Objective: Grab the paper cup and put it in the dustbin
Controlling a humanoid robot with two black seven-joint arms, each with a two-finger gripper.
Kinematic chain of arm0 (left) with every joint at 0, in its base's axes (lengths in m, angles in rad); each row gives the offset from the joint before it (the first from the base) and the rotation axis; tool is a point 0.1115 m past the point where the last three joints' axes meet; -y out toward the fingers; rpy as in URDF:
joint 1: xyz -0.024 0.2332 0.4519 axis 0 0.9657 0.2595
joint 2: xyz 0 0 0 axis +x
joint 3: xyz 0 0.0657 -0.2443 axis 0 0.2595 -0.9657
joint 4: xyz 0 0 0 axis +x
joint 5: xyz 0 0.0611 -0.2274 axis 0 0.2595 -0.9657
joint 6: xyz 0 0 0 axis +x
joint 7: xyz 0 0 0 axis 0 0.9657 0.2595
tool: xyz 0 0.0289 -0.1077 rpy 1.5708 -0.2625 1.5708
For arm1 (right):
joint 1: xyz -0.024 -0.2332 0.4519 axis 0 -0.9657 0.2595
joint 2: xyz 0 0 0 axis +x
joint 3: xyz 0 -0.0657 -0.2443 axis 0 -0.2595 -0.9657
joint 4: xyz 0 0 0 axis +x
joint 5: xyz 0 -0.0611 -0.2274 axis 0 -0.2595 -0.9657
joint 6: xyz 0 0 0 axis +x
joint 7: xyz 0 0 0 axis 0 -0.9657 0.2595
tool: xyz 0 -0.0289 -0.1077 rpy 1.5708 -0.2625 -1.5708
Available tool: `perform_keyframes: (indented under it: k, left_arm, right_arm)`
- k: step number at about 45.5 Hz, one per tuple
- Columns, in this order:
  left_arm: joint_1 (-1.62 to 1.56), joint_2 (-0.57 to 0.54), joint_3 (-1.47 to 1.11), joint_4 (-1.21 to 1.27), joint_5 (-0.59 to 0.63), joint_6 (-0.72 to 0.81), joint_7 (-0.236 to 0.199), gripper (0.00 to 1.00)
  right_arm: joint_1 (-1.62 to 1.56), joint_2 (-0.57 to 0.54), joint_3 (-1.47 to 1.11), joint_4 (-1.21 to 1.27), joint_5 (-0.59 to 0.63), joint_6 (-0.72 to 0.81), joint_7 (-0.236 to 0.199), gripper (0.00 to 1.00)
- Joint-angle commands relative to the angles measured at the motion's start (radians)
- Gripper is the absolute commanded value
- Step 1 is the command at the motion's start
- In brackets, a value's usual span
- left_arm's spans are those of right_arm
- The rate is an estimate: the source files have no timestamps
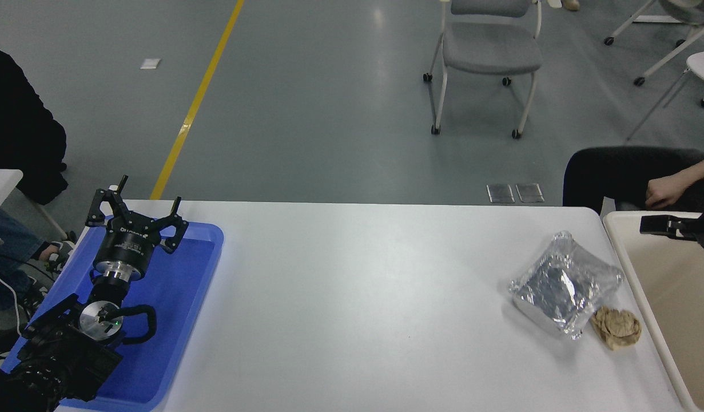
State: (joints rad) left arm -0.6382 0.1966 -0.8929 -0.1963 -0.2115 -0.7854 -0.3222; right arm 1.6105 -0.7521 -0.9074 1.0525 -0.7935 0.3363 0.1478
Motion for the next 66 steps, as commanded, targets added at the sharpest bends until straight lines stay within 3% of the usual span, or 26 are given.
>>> perform_keyframes:
  k: [1, 20, 40, 66]
  left_arm:
    - [0.000, 0.000, 0.000, 0.001, 0.000, 0.000, 0.000, 1.00]
    - [0.003, 0.003, 0.000, 0.002, 0.000, 0.000, 0.000, 1.00]
    - [0.003, 0.003, 0.000, 0.002, 0.000, 0.000, 0.000, 1.00]
    - [0.003, 0.003, 0.000, 0.002, 0.000, 0.000, -0.001, 1.00]
  right_arm:
    - [0.278, 0.109, -0.156, 0.262, -0.004, 0.131, 0.002, 1.00]
    - [0.483, 0.333, -0.257, 0.389, 0.284, 0.328, -0.004, 1.00]
    - [0.798, 0.307, -0.384, 0.575, 0.379, 0.449, -0.002, 1.00]
    - [0.830, 0.247, -0.426, 0.595, 0.425, 0.449, 0.001, 1.00]
